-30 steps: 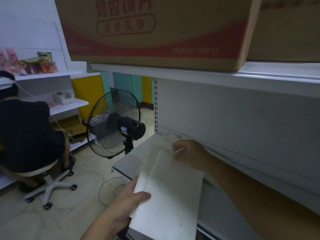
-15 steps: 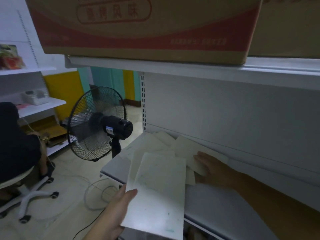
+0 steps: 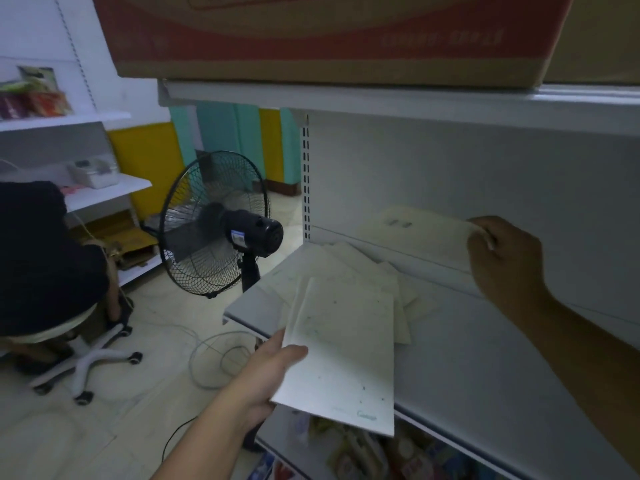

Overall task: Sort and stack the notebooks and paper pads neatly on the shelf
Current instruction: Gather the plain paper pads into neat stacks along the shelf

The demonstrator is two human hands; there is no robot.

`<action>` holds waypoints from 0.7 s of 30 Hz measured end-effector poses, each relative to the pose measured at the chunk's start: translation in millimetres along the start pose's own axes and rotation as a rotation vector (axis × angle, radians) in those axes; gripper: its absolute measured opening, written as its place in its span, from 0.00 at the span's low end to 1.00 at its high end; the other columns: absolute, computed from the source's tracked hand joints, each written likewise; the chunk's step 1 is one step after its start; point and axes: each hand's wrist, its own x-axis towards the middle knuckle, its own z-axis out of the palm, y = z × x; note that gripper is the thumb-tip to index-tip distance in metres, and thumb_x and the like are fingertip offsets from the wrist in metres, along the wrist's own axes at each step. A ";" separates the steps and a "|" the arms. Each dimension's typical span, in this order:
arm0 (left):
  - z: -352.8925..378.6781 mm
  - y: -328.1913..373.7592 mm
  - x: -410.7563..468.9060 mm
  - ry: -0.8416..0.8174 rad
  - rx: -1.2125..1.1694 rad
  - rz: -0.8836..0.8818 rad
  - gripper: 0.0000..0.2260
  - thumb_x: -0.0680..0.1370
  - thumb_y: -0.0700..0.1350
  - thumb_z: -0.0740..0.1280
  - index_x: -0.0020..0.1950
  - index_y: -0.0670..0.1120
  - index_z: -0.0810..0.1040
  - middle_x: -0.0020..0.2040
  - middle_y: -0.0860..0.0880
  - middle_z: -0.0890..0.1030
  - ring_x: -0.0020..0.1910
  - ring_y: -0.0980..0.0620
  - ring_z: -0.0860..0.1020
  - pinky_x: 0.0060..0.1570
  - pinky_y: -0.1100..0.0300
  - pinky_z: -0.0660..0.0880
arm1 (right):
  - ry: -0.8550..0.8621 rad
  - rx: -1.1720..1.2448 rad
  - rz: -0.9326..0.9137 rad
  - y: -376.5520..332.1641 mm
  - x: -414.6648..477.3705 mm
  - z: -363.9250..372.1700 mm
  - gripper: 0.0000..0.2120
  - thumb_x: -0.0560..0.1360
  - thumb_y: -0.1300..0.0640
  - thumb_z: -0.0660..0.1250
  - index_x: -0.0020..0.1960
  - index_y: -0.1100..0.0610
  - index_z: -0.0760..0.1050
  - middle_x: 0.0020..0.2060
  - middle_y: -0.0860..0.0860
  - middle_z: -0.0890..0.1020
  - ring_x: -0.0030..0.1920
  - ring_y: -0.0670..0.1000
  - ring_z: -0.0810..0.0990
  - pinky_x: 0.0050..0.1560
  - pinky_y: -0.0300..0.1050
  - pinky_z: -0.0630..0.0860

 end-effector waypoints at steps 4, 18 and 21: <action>3.3 1.7 5.4 -0.032 -0.089 -0.040 0.13 0.78 0.39 0.62 0.62 0.46 0.74 0.51 0.42 0.83 0.49 0.42 0.81 0.39 0.55 0.77 | -0.250 0.303 -0.159 -9.1 -25.8 25.2 0.13 0.70 0.63 0.62 0.47 0.49 0.80 0.46 0.31 0.80 0.50 0.35 0.78 0.54 0.36 0.74; -7.2 15.9 9.8 -0.104 0.008 -0.074 0.11 0.76 0.45 0.68 0.57 0.44 0.77 0.45 0.42 0.85 0.47 0.39 0.82 0.45 0.48 0.79 | -0.532 0.582 0.462 6.4 -106.6 39.1 0.36 0.70 0.72 0.66 0.46 0.26 0.75 0.57 0.43 0.77 0.62 0.55 0.76 0.64 0.58 0.72; 5.5 22.9 -11.4 -0.148 0.072 -0.055 0.12 0.74 0.35 0.67 0.56 0.44 0.77 0.45 0.43 0.85 0.48 0.40 0.82 0.48 0.48 0.78 | -0.679 0.197 0.232 1.9 -99.4 37.5 0.26 0.72 0.68 0.64 0.53 0.37 0.80 0.68 0.47 0.70 0.72 0.54 0.61 0.73 0.44 0.56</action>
